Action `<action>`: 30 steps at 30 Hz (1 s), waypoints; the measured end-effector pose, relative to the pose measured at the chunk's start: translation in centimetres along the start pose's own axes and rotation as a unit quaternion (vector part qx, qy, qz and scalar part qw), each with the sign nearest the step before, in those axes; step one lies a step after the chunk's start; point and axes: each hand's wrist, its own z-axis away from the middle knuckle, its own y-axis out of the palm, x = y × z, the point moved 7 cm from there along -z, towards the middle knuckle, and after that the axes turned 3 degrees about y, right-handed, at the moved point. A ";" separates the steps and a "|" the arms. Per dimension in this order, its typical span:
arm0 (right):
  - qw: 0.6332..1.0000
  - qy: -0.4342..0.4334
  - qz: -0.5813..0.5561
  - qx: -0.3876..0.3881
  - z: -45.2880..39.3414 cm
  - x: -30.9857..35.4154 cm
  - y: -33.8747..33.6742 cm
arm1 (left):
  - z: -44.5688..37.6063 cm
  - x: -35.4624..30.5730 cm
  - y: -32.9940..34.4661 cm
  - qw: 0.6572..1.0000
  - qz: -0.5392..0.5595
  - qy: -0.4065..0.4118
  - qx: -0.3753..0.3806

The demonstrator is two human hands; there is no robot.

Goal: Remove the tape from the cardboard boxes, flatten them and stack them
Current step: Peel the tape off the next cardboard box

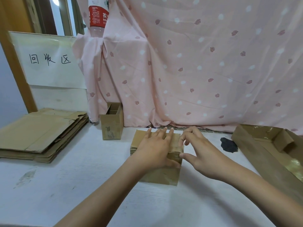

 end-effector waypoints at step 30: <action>0.919 0.114 -0.372 -0.066 1.0 -3.2 -1.6 | 0.4 0.1 -0.4 1.000 0.004 0.029 0.003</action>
